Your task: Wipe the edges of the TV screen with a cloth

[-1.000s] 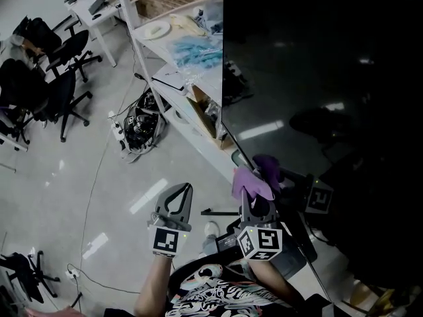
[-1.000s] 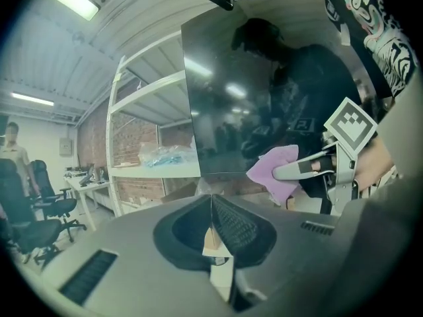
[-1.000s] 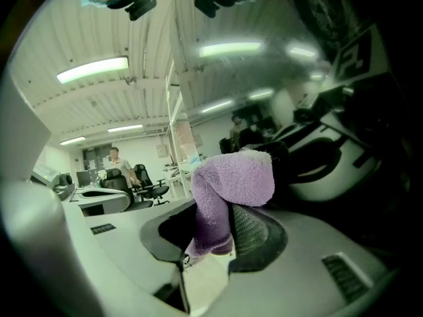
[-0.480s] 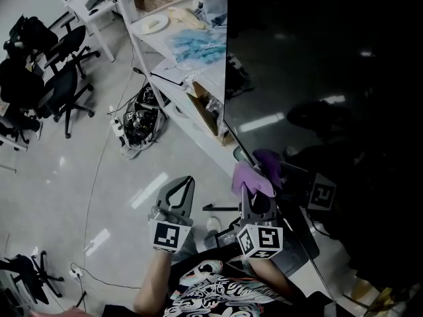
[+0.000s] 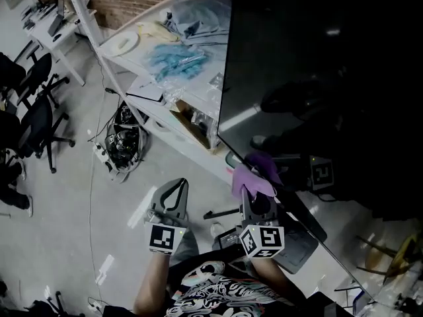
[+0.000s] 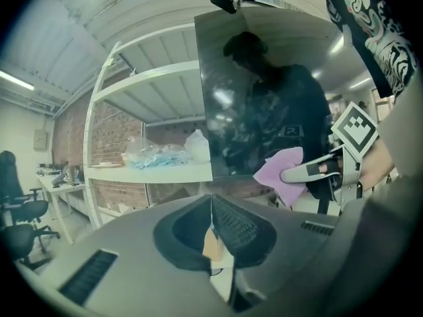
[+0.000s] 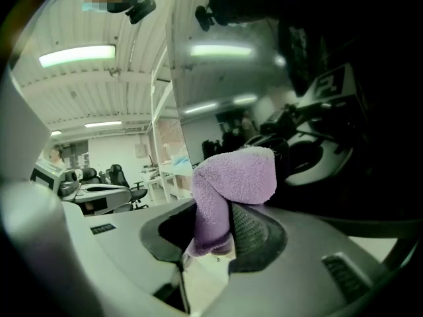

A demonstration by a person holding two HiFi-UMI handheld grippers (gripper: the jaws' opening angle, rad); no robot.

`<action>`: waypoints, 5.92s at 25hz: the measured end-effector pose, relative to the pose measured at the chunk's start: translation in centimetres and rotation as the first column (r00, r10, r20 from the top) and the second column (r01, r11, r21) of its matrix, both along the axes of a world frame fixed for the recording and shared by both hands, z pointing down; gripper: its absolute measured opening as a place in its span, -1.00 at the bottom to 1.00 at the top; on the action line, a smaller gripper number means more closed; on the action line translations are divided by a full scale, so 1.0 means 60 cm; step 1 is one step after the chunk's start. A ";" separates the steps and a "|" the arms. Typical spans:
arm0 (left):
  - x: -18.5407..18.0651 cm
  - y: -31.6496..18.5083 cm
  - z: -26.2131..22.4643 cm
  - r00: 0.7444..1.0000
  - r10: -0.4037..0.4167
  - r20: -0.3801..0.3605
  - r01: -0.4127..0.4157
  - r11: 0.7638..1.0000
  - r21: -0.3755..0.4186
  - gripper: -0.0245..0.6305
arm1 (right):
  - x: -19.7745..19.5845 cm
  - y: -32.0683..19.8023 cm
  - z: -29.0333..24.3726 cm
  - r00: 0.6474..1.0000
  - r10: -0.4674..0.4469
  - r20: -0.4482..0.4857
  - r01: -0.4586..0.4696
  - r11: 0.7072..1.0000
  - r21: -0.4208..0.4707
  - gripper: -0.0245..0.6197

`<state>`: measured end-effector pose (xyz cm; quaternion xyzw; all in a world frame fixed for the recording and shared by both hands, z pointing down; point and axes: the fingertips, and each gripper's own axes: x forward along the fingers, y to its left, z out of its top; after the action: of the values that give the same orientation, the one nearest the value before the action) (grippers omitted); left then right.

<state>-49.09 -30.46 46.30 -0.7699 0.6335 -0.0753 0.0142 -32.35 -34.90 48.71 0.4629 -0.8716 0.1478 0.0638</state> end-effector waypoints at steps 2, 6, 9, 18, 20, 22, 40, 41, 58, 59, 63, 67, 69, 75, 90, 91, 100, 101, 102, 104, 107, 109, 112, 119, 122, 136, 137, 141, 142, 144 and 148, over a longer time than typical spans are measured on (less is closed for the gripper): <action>-0.018 -0.009 -0.001 1.000 0.026 0.001 -0.026 1.000 -0.009 -0.87 | -0.009 -0.006 0.000 1.000 0.014 -0.001 -0.014 1.000 -0.003 -0.46; -0.052 -0.022 -0.010 0.999 0.050 -0.012 -0.050 0.999 -0.001 -0.87 | -0.031 -0.016 -0.003 0.999 0.037 -0.003 -0.037 0.999 -0.007 -0.46; -0.075 -0.030 -0.012 0.997 0.074 0.022 -0.074 0.997 -0.012 -0.87 | -0.047 -0.024 -0.004 0.998 0.061 -0.003 -0.061 0.998 -0.010 -0.46; -0.124 -0.044 -0.035 0.990 0.120 0.077 -0.124 0.991 0.052 -0.87 | -0.073 -0.040 0.002 0.992 0.125 0.021 -0.125 0.992 -0.025 -0.46; -0.129 -0.045 -0.040 0.990 0.130 0.053 -0.134 0.989 0.060 -0.87 | -0.075 -0.040 0.004 0.989 0.147 0.034 -0.145 0.989 -0.036 -0.46; -0.135 -0.048 -0.043 0.989 0.144 0.035 -0.146 0.987 0.063 -0.87 | -0.080 -0.041 0.003 0.985 0.165 0.046 -0.163 0.986 -0.044 -0.46; -0.167 -0.080 -0.054 0.966 0.258 -0.010 -0.256 0.962 0.093 -0.87 | -0.132 -0.067 0.001 0.975 0.218 0.035 -0.217 0.975 -0.044 -0.46; -0.168 -0.082 -0.054 0.965 0.263 -0.011 -0.260 0.961 0.095 -0.87 | -0.135 -0.069 0.001 0.975 0.221 0.033 -0.219 0.975 -0.042 -0.46; -0.156 -0.099 -0.063 0.950 0.310 -0.033 -0.305 0.948 0.094 -0.87 | -0.165 -0.083 -0.002 0.975 0.220 0.029 -0.219 0.975 -0.043 -0.46; -0.157 -0.099 -0.062 0.951 0.309 -0.032 -0.305 0.948 0.094 -0.87 | -0.167 -0.085 -0.002 0.976 0.218 0.030 -0.217 0.975 -0.043 -0.46; -0.167 -0.099 -0.055 0.954 0.298 -0.035 -0.294 0.952 0.085 -0.87 | -0.177 -0.089 -0.002 0.977 0.209 0.038 -0.208 0.977 -0.045 -0.46; -0.177 -0.099 -0.050 0.957 0.290 -0.026 -0.287 0.954 0.080 -0.87 | -0.188 -0.094 -0.003 0.979 0.200 0.045 -0.198 0.979 -0.047 -0.46; -0.180 -0.099 -0.049 0.957 0.288 -0.023 -0.286 0.955 0.081 -0.87 | -0.193 -0.096 -0.003 0.979 0.196 0.047 -0.194 0.980 -0.048 -0.46; -0.190 -0.096 -0.047 0.958 0.285 -0.021 -0.283 0.956 0.075 -0.87 | -0.209 -0.100 -0.005 0.981 0.186 0.060 -0.183 0.982 -0.047 -0.46; -0.232 -0.091 -0.033 0.968 0.248 -0.036 -0.246 0.968 0.046 -0.87 | -0.247 -0.108 -0.012 0.987 0.140 0.081 -0.138 0.990 -0.025 -0.47; -0.233 -0.090 -0.033 0.968 0.246 -0.040 -0.244 0.969 0.048 -0.87 | -0.248 -0.107 -0.012 0.987 0.139 0.081 -0.138 0.990 -0.025 -0.47; -0.219 -0.092 -0.034 0.967 0.251 -0.051 -0.249 0.967 0.052 -0.87 | -0.251 -0.112 -0.006 0.991 0.118 0.069 -0.117 0.993 -0.018 -0.47; -0.218 -0.092 -0.035 0.966 0.252 -0.051 -0.250 0.967 0.051 -0.87 | -0.252 -0.113 -0.006 0.991 0.116 0.070 -0.115 0.993 -0.019 -0.47; -0.218 -0.093 -0.036 0.966 0.254 -0.049 -0.252 0.966 0.051 -0.87 | -0.254 -0.114 -0.006 0.991 0.115 0.073 -0.114 0.993 -0.019 -0.47; -0.218 -0.093 -0.036 0.965 0.258 -0.042 -0.256 0.965 0.052 -0.87 | -0.258 -0.116 -0.005 0.991 0.113 0.074 -0.111 0.994 -0.019 -0.47; -0.216 -0.093 -0.034 0.965 0.261 -0.034 -0.259 0.965 0.047 -0.87 | -0.264 -0.119 -0.003 0.992 0.104 0.073 -0.103 0.995 -0.016 -0.47; -0.212 -0.092 -0.033 0.963 0.266 -0.034 -0.265 0.963 0.043 -0.87 | -0.269 -0.121 -0.003 0.992 0.098 0.076 -0.097 0.995 -0.015 -0.47; -0.206 -0.088 -0.032 0.961 0.274 -0.030 -0.273 0.961 0.039 -0.87 | -0.275 -0.121 -0.003 0.993 0.087 0.074 -0.087 0.996 -0.013 -0.47; -0.209 -0.087 -0.032 0.961 0.274 -0.028 -0.273 0.961 0.034 -0.87 | -0.283 -0.124 -0.001 0.994 0.080 0.072 -0.079 0.997 -0.016 -0.47; -0.211 -0.087 -0.033 0.962 0.271 -0.029 -0.270 0.962 0.036 -0.87 | -0.285 -0.122 -0.002 0.994 0.078 0.071 -0.077 0.997 -0.018 -0.47; -0.204 -0.085 -0.037 0.958 0.284 -0.034 -0.282 0.958 0.049 -0.87 | -0.291 -0.089 -0.003 0.997 0.055 0.061 -0.054 0.998 -0.008 -0.47; -0.203 -0.084 -0.036 0.958 0.285 -0.036 -0.283 0.958 0.046 -0.87 | -0.289 -0.088 -0.003 0.996 0.057 0.062 -0.056 0.998 -0.009 -0.47; -0.200 -0.083 -0.042 0.959 0.281 -0.037 -0.279 0.959 0.058 -0.87 | -0.286 -0.078 -0.006 0.996 0.060 0.073 -0.059 0.998 -0.011 -0.47; -0.197 -0.082 -0.046 0.959 0.281 -0.040 -0.278 0.958 0.066 -0.87 | -0.286 -0.075 -0.008 0.995 0.060 0.077 -0.060 0.998 -0.012 -0.47; -0.189 -0.080 -0.054 0.956 0.291 -0.044 -0.287 0.955 0.079 -0.87 | -0.284 -0.067 -0.012 0.994 0.064 0.085 -0.063 0.998 -0.011 -0.47; -0.176 -0.075 -0.057 0.947 0.317 -0.048 -0.312 0.947 0.080 -0.87 | -0.278 -0.051 -0.019 0.993 0.074 0.090 -0.074 0.997 -0.003 -0.47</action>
<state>-59.68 -34.96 42.88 -0.8620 0.5050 -0.0262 0.0346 -49.05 -37.94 47.54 0.4879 -0.8558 0.1709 0.0186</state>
